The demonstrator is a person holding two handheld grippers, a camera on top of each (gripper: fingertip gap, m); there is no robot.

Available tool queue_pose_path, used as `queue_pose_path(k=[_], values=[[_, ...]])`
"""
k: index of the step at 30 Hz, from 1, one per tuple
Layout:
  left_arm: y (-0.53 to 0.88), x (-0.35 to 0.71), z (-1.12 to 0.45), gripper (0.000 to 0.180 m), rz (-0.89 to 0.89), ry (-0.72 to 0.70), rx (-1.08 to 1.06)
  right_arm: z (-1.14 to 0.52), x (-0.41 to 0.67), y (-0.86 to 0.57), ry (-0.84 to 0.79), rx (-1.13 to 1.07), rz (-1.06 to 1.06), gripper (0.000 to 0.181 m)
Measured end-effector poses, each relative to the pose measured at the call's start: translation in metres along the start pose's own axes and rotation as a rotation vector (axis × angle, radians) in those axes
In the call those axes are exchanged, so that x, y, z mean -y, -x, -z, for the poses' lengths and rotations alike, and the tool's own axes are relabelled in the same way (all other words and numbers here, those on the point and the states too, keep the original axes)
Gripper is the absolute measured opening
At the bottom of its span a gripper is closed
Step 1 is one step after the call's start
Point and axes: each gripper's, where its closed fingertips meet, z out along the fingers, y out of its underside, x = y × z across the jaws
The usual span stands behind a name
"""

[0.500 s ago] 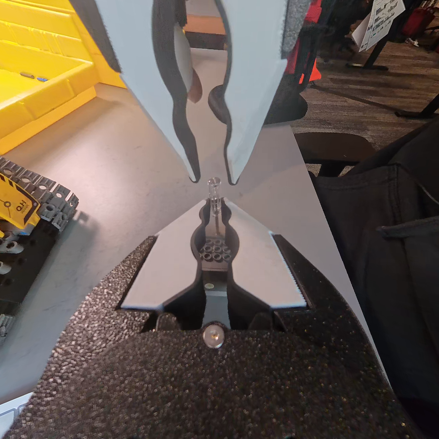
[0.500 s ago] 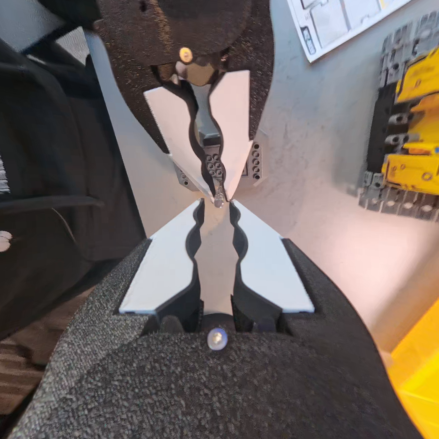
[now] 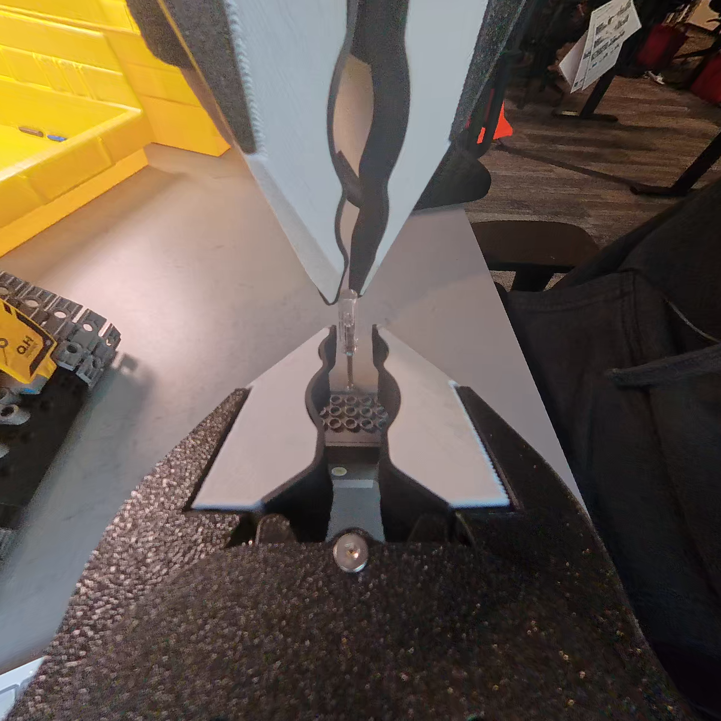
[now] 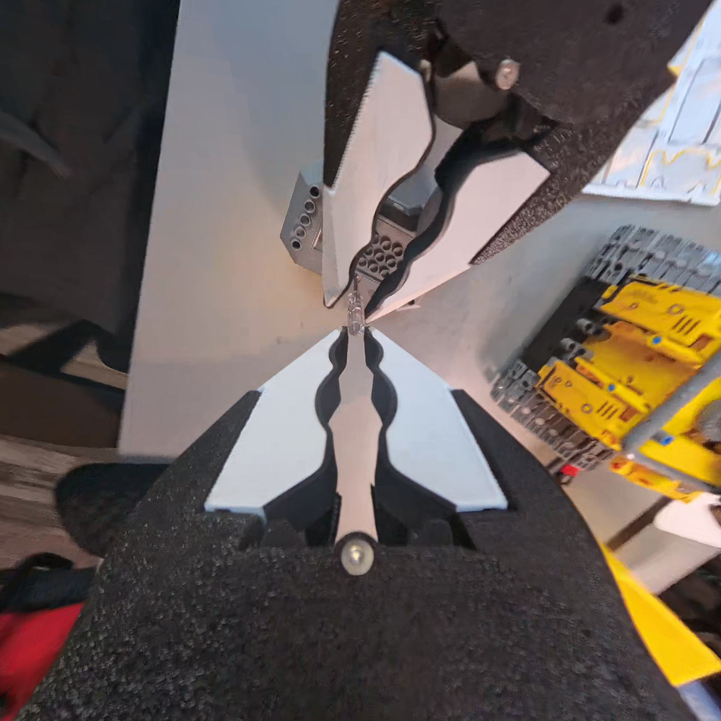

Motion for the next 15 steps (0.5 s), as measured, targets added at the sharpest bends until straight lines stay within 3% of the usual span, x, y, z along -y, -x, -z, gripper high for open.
queue_pose_path(k=[1,5,10,13,15], values=[[-0.0001,0.0005,0.0004,0.016,-0.003,-0.002,0.001,0.0,0.0002,-0.0005,0.006,-0.018,0.068,0.008],[0.004,-0.0012,-0.0002,0.011,-0.016,0.01,0.037,-0.0001,0.001,-0.0027,0.003,-0.064,0.174,0.008],[0.005,-0.0013,0.0,0.007,-0.007,0.01,0.045,0.0021,0.0027,0.002,-0.069,0.084,-0.272,0.03],[0.0046,-0.0013,-0.0002,0.007,-0.01,0.012,0.047,0.0008,0.0061,0.0003,-0.106,0.128,-0.465,0.024],[0.0042,-0.0012,-0.0006,0.007,-0.008,0.012,0.046,-0.0017,0.0046,-0.0017,-0.098,0.131,-0.522,0.009]])
